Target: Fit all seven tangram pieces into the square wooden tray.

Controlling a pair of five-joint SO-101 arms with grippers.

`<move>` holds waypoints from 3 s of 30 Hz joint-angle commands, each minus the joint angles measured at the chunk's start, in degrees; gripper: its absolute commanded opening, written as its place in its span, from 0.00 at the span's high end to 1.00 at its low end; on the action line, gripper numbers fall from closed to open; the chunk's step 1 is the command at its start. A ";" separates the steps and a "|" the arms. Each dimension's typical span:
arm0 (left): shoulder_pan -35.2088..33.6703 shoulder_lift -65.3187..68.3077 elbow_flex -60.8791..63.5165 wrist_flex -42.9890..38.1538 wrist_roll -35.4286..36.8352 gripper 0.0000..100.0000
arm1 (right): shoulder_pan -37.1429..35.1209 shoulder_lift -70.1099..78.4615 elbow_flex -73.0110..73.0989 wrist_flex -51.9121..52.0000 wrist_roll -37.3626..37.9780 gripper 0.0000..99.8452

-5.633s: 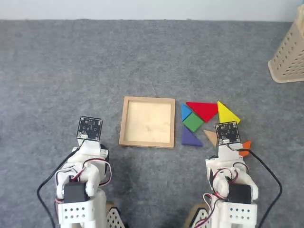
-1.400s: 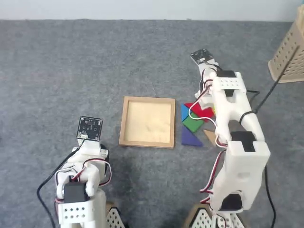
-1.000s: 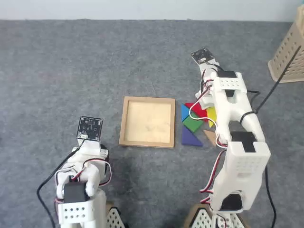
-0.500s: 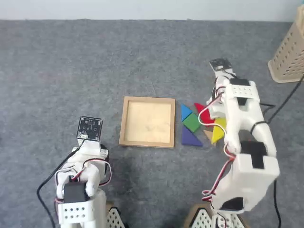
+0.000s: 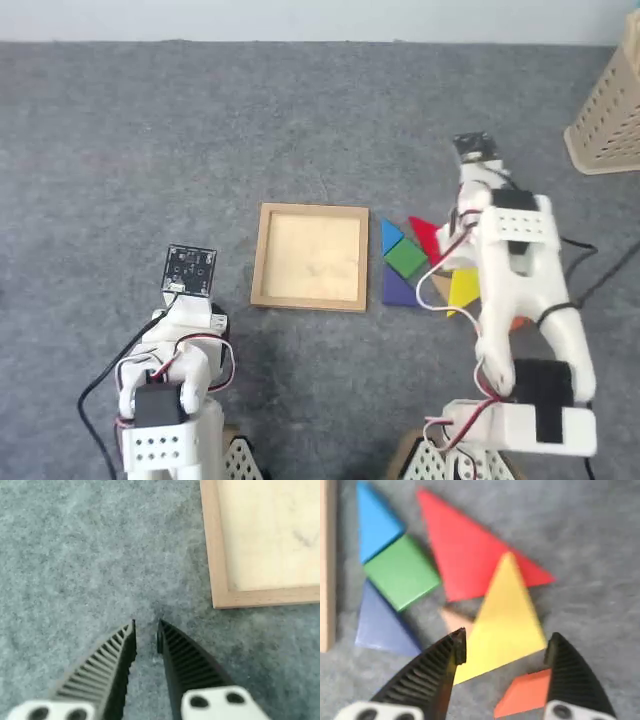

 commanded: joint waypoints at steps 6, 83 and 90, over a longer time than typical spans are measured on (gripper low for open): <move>0.09 -1.23 -0.57 0.00 0.44 0.93 | 0.13 8.84 -0.44 -3.30 -1.14 0.68; 0.09 -1.23 -0.57 0.00 0.44 0.93 | -38.55 16.84 -32.88 -1.71 -3.78 0.99; 0.09 -1.23 -0.57 0.00 0.44 0.93 | -37.58 19.38 -33.49 -1.01 -2.73 0.93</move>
